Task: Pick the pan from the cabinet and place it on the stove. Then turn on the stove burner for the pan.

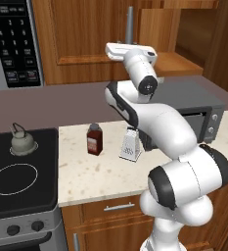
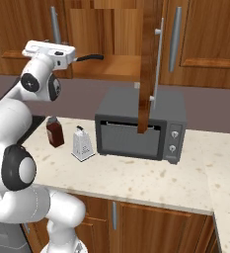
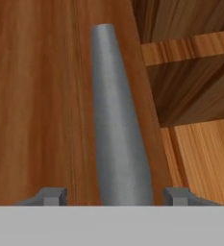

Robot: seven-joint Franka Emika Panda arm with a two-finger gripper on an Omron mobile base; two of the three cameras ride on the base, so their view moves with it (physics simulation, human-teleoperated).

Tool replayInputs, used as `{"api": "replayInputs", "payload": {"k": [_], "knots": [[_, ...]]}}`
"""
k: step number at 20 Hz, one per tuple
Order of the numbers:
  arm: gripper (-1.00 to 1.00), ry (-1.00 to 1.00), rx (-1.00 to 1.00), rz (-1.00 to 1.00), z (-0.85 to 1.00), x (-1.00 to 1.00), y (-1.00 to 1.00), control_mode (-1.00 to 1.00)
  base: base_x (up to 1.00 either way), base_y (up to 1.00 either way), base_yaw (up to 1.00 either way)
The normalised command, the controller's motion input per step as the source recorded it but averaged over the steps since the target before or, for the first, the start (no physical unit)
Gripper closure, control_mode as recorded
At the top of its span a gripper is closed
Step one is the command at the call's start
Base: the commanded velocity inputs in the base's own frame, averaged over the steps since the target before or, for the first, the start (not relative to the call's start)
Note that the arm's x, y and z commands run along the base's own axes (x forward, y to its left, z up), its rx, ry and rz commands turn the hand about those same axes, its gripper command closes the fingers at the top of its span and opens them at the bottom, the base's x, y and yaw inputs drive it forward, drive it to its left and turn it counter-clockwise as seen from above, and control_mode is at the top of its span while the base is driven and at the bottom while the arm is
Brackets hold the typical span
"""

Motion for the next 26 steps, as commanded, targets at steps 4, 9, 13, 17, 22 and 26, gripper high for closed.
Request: {"api": "replayInputs", "payload": {"k": [4, 9, 13, 17, 22, 26], "knots": [[1.0, 0.0, 0.0, 0.0, -0.11, 0.39, 0.1, -1.0, 0.0, 0.0, 0.0], [1.0, 0.03, 0.0, 0.0, -0.08, 0.32, 0.02, -1.0, 0.0, 0.0, 0.0], [1.0, 0.02, 0.0, 0.02, -0.08, 0.02, -0.18, -1.0, 0.0, 0.0, 0.0], [1.0, 0.0, 0.0, 0.01, -0.09, 0.0, -0.35, -1.0, 0.0, 0.0, 0.0], [1.0, 0.0, 0.0, 0.0, -0.03, 0.0, -0.47, -1.0, 0.0, 0.0, 0.0], [1.0, 0.0, 0.0, 0.0, -0.05, 0.0, -0.42, -1.0, 0.0, 0.0, 0.0]]}}
